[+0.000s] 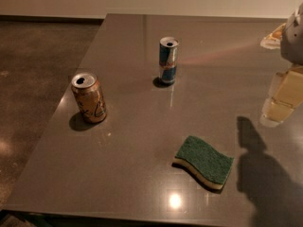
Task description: Move orange can near sponge
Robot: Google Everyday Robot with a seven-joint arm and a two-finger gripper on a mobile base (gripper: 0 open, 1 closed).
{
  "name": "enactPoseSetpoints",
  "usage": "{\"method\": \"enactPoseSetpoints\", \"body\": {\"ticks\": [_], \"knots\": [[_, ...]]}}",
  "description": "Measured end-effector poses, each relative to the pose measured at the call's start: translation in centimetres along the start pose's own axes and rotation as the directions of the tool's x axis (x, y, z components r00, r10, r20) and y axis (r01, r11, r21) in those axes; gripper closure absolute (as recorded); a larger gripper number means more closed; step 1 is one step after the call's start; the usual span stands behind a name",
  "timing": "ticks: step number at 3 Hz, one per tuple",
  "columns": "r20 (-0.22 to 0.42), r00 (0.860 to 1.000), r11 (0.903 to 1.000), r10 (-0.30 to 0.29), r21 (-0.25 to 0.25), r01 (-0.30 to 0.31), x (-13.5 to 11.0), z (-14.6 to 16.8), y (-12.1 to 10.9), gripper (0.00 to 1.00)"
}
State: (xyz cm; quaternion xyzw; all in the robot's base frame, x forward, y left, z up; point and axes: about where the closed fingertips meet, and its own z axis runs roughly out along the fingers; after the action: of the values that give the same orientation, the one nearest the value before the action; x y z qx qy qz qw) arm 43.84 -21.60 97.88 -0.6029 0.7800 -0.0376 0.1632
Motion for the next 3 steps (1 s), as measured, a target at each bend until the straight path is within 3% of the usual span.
{"method": "enactPoseSetpoints", "body": {"ticks": [1, 2, 3], "knots": [[0.0, 1.0, 1.0, 0.0, 0.0, 0.0, 0.0, 0.0, 0.0, 0.0], [0.057, 0.998, 0.9996, -0.013, -0.024, 0.015, -1.7, 0.2, -0.3, 0.0], [0.145, 0.988, 0.9973, -0.044, -0.052, 0.052, -5.7, 0.9, -0.3, 0.0]]}}
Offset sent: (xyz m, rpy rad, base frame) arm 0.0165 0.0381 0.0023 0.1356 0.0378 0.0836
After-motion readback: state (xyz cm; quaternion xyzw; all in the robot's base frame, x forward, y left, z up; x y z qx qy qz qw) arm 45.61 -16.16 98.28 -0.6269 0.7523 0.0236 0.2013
